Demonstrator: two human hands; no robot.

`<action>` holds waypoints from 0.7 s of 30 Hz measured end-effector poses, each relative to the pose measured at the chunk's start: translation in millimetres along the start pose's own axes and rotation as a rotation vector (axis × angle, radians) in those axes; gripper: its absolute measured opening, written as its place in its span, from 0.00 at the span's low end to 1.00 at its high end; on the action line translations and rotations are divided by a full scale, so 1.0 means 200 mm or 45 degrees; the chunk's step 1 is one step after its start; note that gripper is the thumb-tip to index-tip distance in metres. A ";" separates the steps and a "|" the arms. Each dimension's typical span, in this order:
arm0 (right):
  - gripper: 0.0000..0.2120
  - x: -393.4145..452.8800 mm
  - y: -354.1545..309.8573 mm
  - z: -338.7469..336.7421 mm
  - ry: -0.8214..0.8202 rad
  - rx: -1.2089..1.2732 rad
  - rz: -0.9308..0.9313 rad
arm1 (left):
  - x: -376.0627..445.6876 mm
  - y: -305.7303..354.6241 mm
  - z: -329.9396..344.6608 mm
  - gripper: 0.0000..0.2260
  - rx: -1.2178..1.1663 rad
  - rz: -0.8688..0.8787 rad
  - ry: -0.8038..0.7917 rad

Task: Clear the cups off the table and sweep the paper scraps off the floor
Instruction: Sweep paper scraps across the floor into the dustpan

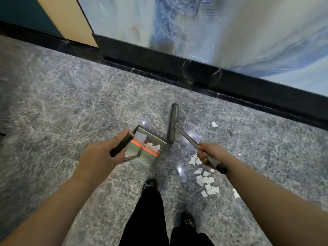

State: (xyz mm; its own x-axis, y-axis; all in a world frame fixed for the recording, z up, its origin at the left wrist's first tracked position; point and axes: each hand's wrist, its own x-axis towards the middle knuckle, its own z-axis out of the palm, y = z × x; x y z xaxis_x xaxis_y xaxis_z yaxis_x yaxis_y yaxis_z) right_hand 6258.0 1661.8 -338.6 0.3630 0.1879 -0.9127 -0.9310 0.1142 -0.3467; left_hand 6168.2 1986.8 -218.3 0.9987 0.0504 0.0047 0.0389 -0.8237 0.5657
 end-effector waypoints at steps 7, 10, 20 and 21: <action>0.05 0.34 -0.29 0.19 -0.006 0.124 0.094 | 0.41 -0.25 -0.11 0.46 0.019 0.132 -0.127; 0.05 0.41 -0.36 0.21 -0.007 0.209 0.073 | 0.53 -0.30 -0.11 0.45 0.018 0.164 -0.118; 0.08 0.21 -0.15 0.05 0.156 0.568 0.096 | 0.77 -0.14 0.02 0.46 0.027 0.326 -0.317; 0.08 0.18 -0.10 0.03 0.178 0.587 0.099 | 0.78 -0.11 0.04 0.45 0.011 0.328 -0.344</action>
State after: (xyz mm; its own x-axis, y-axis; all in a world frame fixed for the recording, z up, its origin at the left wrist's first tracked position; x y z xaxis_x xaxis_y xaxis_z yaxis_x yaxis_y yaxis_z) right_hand 6290.8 1671.5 -363.4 0.2548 0.0838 -0.9633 -0.8294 0.5312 -0.1732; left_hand 6323.6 2008.8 -236.4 0.9483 -0.3090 -0.0728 -0.2154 -0.7947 0.5675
